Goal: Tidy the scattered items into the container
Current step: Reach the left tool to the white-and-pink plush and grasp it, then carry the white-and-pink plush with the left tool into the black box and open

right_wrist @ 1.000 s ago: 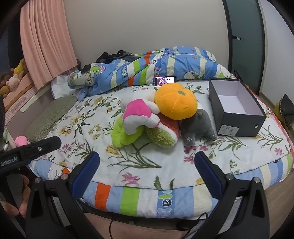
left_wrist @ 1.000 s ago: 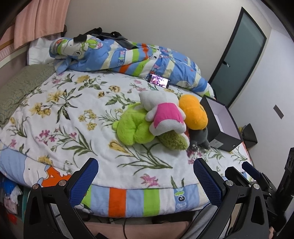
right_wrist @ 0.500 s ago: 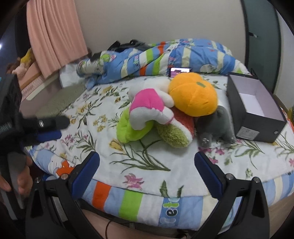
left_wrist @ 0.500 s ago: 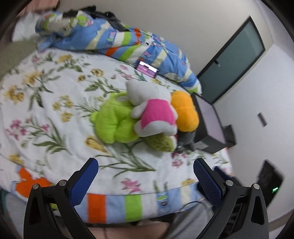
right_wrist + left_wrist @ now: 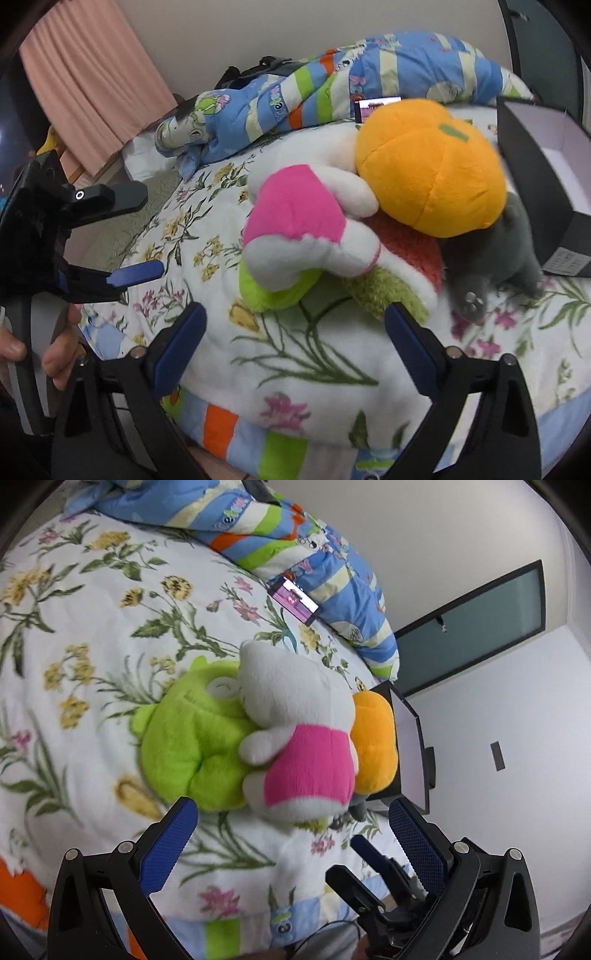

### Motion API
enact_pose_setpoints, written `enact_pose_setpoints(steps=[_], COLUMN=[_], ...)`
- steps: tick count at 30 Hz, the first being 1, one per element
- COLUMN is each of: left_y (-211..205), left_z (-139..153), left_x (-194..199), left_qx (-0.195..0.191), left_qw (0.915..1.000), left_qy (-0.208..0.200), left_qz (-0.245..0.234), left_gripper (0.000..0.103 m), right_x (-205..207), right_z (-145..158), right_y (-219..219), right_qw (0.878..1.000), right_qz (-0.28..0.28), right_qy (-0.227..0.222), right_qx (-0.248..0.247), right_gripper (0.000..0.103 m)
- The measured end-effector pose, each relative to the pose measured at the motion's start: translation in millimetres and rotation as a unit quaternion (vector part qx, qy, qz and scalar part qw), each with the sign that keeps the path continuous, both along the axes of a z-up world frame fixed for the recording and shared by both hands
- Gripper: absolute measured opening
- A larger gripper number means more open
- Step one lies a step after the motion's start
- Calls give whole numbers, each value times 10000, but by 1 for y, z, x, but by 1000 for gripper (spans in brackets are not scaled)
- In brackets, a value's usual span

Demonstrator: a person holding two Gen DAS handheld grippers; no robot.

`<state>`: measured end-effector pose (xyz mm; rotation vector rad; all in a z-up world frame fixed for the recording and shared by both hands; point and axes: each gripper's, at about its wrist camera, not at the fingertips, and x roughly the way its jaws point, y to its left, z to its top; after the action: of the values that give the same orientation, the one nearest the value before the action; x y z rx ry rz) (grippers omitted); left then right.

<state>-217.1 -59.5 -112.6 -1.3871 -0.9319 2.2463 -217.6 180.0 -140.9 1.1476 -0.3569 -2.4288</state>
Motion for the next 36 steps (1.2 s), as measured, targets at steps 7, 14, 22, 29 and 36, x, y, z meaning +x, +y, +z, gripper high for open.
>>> enact_pose_setpoints(steps=[7, 14, 22, 29, 36], left_y=[17, 41, 61, 72, 65], left_z=[-30, -49, -67, -55, -12], left_x=[-52, -91, -108, -84, -49], left_qx=[181, 247, 359, -8, 7], left_qw=[9983, 9937, 9913, 9919, 9934], left_qy=[-465, -858, -806, -458, -77], left_qz=[-310, -681, -980, -1188, -1145], left_gripper=[103, 103, 103, 88, 87], right_x=[-37, -58, -82, -69, -31], right_z=[-13, -10, -25, -27, 6], right_y=[-4, -9, -13, -30, -33], right_qw=[9998, 9987, 9988, 9982, 9963], right_qz=[-149, 15, 199, 398, 512], right_qy=[106, 494, 140, 138, 572], right_qx=[3, 92, -428, -436, -393], right_gripper=[97, 103, 103, 74, 73])
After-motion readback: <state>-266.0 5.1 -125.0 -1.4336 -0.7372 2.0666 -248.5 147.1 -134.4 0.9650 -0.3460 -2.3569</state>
